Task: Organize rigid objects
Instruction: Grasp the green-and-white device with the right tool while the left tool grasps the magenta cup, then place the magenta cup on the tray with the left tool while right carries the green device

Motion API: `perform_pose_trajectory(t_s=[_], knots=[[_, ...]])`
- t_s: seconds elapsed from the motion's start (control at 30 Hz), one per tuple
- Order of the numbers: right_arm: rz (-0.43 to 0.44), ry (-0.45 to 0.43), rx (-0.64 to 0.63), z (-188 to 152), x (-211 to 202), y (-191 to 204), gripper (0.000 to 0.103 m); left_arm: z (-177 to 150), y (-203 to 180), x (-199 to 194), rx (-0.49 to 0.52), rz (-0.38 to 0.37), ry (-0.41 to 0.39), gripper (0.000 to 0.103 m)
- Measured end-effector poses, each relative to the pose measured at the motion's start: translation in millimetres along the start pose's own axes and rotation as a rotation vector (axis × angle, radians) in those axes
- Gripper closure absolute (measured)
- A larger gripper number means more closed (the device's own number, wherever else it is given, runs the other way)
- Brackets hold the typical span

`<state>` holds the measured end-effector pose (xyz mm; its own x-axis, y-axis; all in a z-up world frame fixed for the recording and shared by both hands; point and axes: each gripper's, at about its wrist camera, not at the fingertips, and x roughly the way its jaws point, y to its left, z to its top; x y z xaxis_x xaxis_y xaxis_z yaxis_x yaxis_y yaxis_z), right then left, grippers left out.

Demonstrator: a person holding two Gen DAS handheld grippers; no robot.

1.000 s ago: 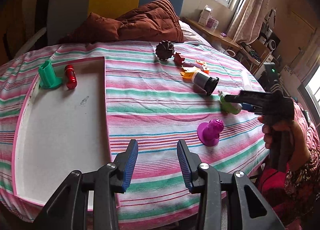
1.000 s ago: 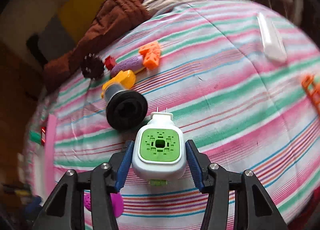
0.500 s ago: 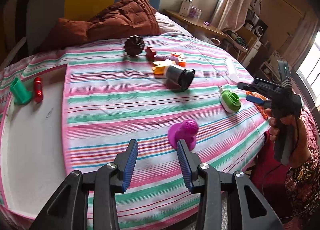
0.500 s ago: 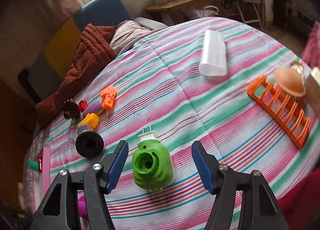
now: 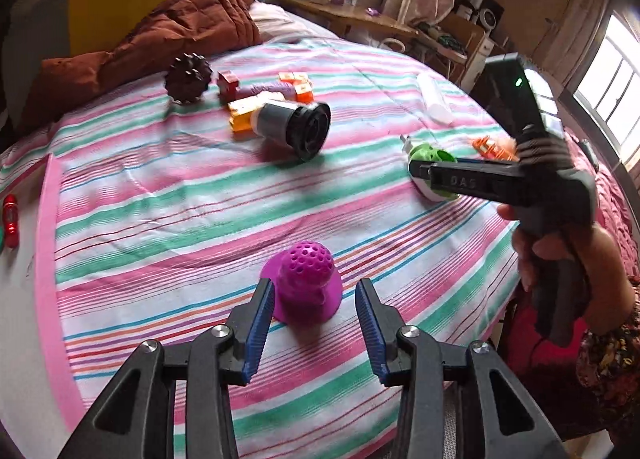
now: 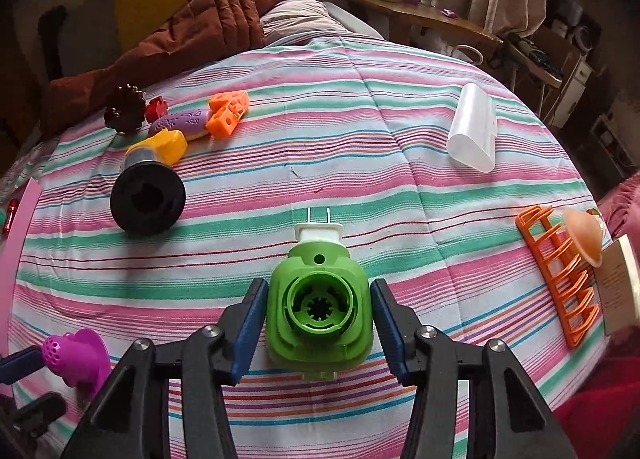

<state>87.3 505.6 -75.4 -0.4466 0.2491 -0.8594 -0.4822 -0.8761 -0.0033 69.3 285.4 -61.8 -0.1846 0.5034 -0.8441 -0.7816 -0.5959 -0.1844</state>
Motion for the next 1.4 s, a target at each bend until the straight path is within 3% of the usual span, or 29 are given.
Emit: perform_pose_trajectory(t_s=[0.3,0.4,0.6,0.77,1.1,1.4], knots=[[0.011,0.011,0.014,-2,-2,3,0.05,10,-4,23,0.012,0.074,-0.006,0.061],[0.007,0.008,0.014,-2,-2,3,0.05,10,-1,22,0.012,0.068,-0.023,0.07],[0.022,0.008,0.034,-5,-4,3,0.051,9,11,10,-0.032,0.04,-0.04,0.07],[0.084,0.016,0.043,-8,-7,9,0.051,9,27,-15,-0.074,0.032,-0.08,0.07],[0.167,0.005,-0.026,-19,-12,41,0.051,3,82,-65,-0.199,0.071,-0.176,0.07],[0.149,-0.02,-0.104,-26,-15,60,0.051,-13,165,-93,-0.383,0.177,-0.225,0.07]])
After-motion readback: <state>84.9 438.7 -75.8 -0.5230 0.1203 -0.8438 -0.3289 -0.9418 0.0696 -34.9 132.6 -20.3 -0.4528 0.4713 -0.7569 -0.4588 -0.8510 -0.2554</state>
